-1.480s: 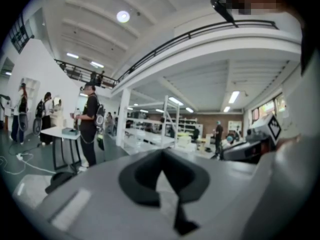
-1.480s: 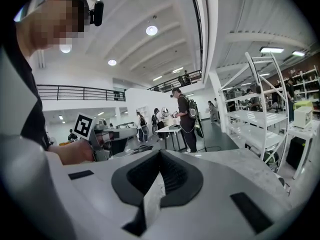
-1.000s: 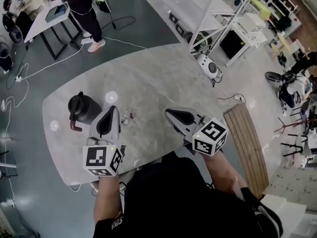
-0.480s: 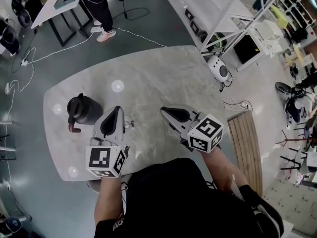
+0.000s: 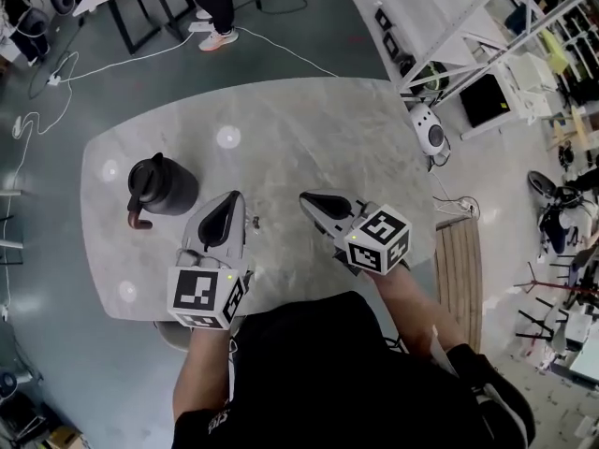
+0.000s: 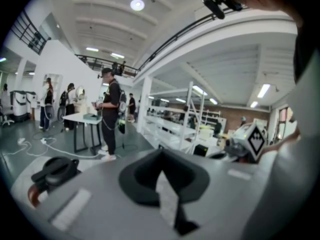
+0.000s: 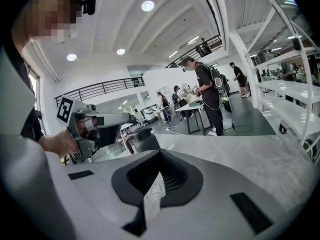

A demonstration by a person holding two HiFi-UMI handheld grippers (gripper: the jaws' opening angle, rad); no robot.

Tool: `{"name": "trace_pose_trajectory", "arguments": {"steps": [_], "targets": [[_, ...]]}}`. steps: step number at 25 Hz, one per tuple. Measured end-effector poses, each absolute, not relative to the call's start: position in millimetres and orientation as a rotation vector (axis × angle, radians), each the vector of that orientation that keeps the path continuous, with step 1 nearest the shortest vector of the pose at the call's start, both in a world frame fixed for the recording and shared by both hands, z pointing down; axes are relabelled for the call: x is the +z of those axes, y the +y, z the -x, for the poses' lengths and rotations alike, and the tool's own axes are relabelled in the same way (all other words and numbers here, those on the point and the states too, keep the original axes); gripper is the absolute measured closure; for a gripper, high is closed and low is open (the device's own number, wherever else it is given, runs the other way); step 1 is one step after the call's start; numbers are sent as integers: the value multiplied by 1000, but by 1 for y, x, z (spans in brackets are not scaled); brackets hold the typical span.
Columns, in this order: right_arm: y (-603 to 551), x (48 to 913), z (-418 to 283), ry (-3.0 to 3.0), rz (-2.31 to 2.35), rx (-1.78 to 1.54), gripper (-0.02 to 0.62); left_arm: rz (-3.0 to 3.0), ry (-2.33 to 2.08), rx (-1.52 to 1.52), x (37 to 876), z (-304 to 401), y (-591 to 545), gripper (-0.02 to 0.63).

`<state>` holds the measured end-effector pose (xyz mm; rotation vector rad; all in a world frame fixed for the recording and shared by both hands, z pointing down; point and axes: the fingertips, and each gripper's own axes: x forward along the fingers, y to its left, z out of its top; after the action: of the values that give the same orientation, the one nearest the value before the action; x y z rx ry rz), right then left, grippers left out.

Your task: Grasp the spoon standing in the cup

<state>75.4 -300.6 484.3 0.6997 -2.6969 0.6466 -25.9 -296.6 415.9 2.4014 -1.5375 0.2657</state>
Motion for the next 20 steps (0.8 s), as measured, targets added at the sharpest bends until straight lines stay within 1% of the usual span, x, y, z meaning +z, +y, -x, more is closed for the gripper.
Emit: {"name": "trace_pose_trajectory", "arguments": {"steps": [11, 20], "targets": [[-303, 544, -69, -2579, -633, 711, 601, -2337, -1562, 292, 431, 35, -290, 597], [-301, 572, -68, -2538, -611, 683, 603, -2294, -1565, 299, 445, 39, -281, 597]]}}
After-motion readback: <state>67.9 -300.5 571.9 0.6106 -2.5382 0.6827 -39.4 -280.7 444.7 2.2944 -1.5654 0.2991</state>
